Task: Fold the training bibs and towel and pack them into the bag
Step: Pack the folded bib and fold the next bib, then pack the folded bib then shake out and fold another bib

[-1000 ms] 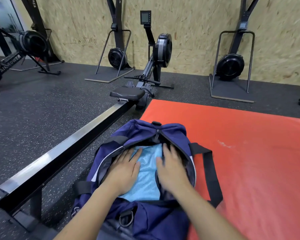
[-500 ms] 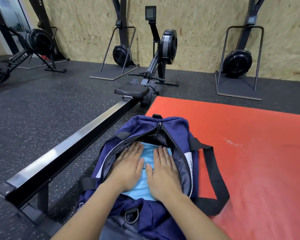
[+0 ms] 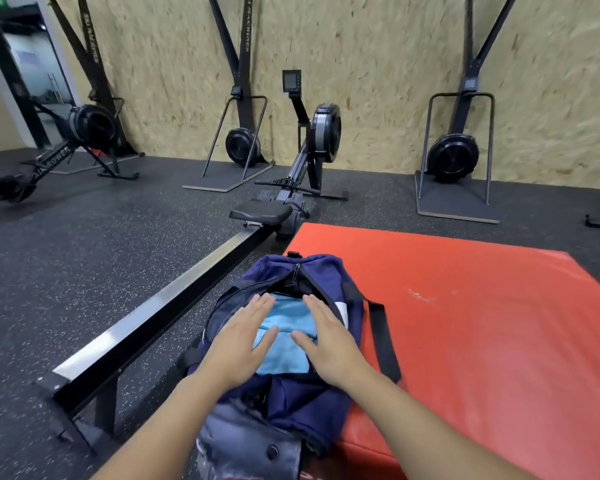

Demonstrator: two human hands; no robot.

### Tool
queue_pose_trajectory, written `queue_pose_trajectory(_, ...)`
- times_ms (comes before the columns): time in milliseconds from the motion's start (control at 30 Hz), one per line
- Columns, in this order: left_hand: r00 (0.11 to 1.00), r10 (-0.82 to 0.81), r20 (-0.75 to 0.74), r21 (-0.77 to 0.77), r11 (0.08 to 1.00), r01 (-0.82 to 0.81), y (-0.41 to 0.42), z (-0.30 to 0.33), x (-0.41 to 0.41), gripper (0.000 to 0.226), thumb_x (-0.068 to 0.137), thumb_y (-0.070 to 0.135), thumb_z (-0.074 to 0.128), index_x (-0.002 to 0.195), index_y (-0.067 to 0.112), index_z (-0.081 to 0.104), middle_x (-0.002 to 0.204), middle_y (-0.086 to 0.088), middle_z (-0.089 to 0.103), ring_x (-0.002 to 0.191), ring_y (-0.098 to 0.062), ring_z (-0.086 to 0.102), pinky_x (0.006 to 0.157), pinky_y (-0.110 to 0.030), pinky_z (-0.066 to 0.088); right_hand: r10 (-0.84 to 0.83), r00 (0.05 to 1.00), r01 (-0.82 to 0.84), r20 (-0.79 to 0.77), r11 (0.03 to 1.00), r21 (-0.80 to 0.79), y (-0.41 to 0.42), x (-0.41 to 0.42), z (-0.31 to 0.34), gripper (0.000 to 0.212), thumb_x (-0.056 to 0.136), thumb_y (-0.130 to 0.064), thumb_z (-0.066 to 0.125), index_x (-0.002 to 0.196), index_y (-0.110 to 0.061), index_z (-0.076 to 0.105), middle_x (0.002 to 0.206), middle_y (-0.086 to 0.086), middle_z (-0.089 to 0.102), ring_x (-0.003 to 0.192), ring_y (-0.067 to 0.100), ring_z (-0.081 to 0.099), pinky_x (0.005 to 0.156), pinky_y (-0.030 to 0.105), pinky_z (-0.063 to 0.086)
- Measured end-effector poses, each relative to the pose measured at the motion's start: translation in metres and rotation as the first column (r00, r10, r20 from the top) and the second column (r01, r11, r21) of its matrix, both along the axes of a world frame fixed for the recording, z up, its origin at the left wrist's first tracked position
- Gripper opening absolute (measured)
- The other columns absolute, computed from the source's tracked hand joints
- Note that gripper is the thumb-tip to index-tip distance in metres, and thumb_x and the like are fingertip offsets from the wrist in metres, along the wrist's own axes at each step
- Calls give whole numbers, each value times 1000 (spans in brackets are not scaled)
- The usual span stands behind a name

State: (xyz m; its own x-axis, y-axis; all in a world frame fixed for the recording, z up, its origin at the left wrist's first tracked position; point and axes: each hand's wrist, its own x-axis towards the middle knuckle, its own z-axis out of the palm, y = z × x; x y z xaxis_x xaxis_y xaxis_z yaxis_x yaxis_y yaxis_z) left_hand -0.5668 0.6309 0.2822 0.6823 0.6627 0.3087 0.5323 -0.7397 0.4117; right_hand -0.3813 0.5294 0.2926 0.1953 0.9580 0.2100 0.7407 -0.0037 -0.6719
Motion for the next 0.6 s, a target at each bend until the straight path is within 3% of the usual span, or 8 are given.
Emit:
queue_pose_trajectory(100, 997, -43, 65, 11, 999, 43, -41, 28, 3, 76, 94, 63, 29, 158, 22, 25, 160, 16, 20, 150, 2, 10, 118, -12, 6, 18, 1000, -18, 1, 999, 30, -40, 6, 24, 70, 98, -39, 60, 157, -28, 25, 164, -14, 18, 150, 1, 14, 122, 28, 20)
queue_pose_trajectory(200, 985, -91, 149, -3, 996, 93, -89, 55, 16, 71, 94, 60, 35, 156, 25, 27, 158, 16, 27, 148, 2, 20, 120, -16, 15, 4, 1000, -5, 26, 998, 70, -86, 18, 48, 70, 97, -38, 62, 157, -23, 28, 164, -9, 22, 150, 5, 19, 122, 26, 18)
queue_pose_trajectory(367, 950, -171, 262, -12, 984, 180, -176, 83, 63, 69, 92, 57, 39, 152, 24, 35, 157, 13, 33, 147, -1, 26, 121, -24, 19, -57, 998, 52, 27, 987, 152, -181, 50, 76, 65, 95, -28, 67, 151, -16, 38, 155, -1, 40, 143, 9, 34, 114, 8, 14)
queue_pose_trajectory(500, 913, -297, 279, 12, 952, 306, -242, 86, 113, 67, 94, 57, 40, 153, 27, 33, 159, 12, 33, 148, -1, 24, 123, -28, 20, -148, 989, 143, 15, 974, 178, -269, 92, 79, 63, 93, -30, 70, 149, -20, 43, 149, -2, 48, 136, 11, 44, 117, 25, 29)
queue_pose_trajectory(600, 886, -388, 253, 28, 919, 394, -293, 78, 154, 63, 96, 53, 41, 154, 30, 31, 159, 15, 29, 148, 0, 21, 122, -24, 16, -243, 970, 238, 7, 953, 187, -336, 128, 72, 63, 92, -30, 71, 148, -22, 44, 147, -2, 50, 133, 11, 47, 116, 28, 33)
